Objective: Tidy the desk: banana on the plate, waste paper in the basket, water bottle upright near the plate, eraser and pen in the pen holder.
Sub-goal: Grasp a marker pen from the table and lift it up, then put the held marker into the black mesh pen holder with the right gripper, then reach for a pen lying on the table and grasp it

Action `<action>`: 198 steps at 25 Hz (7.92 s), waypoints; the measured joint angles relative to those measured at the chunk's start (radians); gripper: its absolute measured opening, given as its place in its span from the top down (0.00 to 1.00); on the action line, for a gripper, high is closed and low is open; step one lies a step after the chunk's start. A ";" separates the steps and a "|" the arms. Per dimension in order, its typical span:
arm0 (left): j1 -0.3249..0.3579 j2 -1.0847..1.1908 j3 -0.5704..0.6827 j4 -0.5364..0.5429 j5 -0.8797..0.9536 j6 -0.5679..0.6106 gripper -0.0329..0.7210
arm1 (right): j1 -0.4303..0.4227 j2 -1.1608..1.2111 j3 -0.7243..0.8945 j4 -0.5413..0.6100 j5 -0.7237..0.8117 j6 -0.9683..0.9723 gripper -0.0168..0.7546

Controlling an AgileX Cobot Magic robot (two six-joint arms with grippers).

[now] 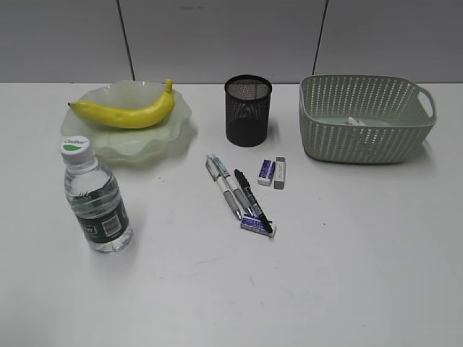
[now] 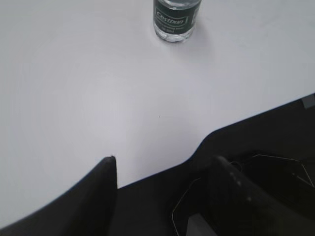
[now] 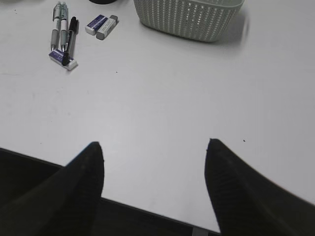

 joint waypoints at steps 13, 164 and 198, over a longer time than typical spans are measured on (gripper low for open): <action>0.000 -0.368 0.008 0.002 -0.016 -0.006 0.38 | 0.000 0.085 -0.009 0.011 -0.023 0.000 0.32; 0.003 -0.448 0.048 0.099 -0.113 -0.171 0.38 | 0.294 1.836 -0.812 -0.019 -1.069 0.095 0.45; 0.003 -0.447 0.048 0.092 -0.114 -0.171 0.38 | 0.294 0.100 -0.028 -0.085 0.065 0.067 0.45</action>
